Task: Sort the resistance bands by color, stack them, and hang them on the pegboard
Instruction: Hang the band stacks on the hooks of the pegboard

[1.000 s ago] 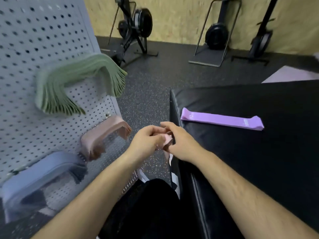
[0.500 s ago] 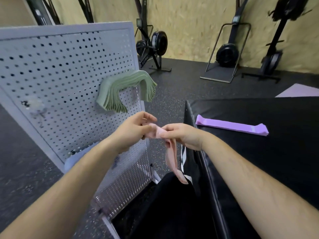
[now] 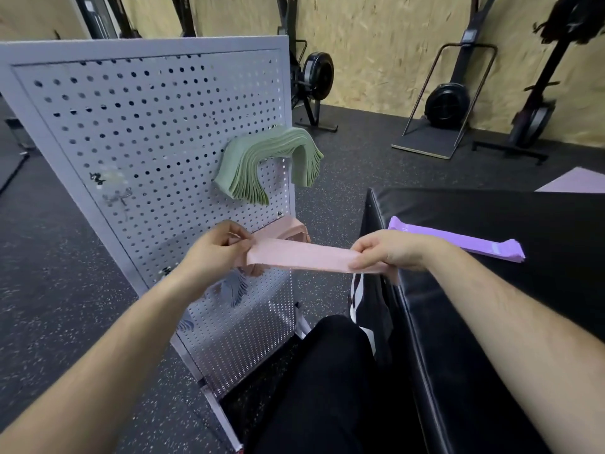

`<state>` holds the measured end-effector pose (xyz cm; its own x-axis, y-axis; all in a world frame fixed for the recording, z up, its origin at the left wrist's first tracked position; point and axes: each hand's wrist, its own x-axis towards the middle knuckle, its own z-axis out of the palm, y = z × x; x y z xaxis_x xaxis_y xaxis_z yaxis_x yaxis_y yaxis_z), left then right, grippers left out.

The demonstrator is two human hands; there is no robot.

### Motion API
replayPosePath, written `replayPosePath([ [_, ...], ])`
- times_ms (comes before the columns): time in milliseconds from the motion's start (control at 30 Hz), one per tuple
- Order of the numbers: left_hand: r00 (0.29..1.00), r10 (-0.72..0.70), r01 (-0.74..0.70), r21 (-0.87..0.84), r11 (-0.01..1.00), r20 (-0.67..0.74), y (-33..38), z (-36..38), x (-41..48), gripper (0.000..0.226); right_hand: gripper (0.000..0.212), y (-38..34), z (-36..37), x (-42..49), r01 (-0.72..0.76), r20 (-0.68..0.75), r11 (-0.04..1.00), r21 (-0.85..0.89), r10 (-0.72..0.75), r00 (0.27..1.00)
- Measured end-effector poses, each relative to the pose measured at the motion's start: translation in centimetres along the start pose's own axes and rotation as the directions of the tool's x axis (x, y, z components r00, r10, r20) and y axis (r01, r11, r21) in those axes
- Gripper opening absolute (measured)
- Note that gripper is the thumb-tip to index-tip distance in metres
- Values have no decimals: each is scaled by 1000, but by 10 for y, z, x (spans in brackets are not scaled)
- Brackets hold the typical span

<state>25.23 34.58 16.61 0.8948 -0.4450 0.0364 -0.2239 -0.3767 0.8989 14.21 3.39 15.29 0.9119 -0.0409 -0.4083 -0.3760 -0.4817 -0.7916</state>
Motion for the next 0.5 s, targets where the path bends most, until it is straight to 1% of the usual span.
replayPosePath([
  [100, 999, 1, 4, 113, 994, -41, -17, -8, 9, 6, 24, 5, -11, 13, 72, -195, 983, 167, -38, 980],
  [167, 998, -23, 31, 137, 990, -60, -27, -10, 18, 8, 27, 3, -12, 25, 111, -261, 944, 310, -28, 965],
  [233, 996, -47, 59, 158, 986, -80, -35, -9, 26, 7, 36, -3, -12, 39, 135, -292, 900, 414, -9, 956],
  [367, 985, -71, 105, 215, 971, -158, -46, -9, 42, 7, 43, -10, -14, 73, 162, -334, 837, 523, 26, 942],
  [500, 980, -50, 99, 255, 962, -192, -55, -7, 54, 10, 46, -20, -24, 110, 233, -430, 785, 574, 47, 902],
])
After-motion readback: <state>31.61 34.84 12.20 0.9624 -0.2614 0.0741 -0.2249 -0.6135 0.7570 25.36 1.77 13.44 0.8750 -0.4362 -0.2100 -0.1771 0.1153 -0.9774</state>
